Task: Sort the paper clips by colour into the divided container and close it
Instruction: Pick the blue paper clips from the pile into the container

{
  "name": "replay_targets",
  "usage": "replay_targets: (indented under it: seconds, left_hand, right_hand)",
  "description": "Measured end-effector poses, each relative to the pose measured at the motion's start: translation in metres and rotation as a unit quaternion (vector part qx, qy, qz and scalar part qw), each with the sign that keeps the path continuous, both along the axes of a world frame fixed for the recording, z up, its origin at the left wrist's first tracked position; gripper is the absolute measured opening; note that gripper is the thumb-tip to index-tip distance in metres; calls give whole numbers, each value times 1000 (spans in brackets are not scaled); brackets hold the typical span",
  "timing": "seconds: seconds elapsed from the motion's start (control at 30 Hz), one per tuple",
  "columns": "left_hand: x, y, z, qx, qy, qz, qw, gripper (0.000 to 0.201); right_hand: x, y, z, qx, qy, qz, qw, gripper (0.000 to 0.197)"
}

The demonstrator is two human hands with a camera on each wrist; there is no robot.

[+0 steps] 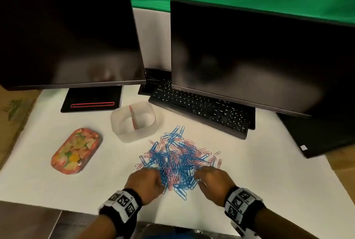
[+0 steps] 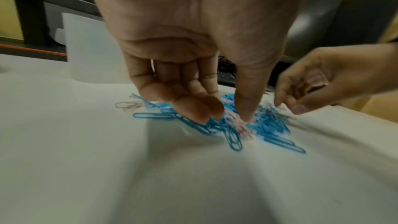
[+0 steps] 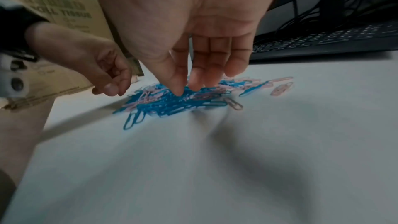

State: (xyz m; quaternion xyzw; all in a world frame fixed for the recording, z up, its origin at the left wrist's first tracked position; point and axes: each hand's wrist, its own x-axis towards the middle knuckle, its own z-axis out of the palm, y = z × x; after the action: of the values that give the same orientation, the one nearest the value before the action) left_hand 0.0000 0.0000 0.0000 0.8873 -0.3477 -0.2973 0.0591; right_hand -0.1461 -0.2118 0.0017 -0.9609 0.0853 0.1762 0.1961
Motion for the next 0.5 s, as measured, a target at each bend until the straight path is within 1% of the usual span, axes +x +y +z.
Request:
replay_targets:
  seconds: [0.03,0.07,0.1,0.17,0.23,0.33,0.43,0.5]
  left_hand:
    - [-3,-1,-1,16,8,-10,1000,20]
    - [-8,-4,-2,28,-4,-21,999,22]
    - [-11,-6,-3,38,-13,-31,999,22]
    - [-18,-7,-6,36,-16,-24,999,19]
    - [-15,-5,-10,22,-9,-10,1000,17]
    - [-9,-2,-13,7,0,3,1000,14]
    - [-2,2,-13,-9,29,10,999,7]
    - [4,6,-12,-41,58,22,997,9]
  right_hand:
    - [3,1,-4,-4,-2,9,1000,33]
    - [6,1,-5,-14,1,20,1000,35]
    - [8,1,-8,-23,2,31,999,36]
    - [11,0,-14,-23,-3,38,999,34]
    - [15,-2,-19,-19,-20,35,999,27]
    - [18,-5,-27,-30,-73,30,996,5]
    - [21,-9,-26,-40,-105,35,993,3]
    - [22,-12,-23,-22,-125,31,991,11]
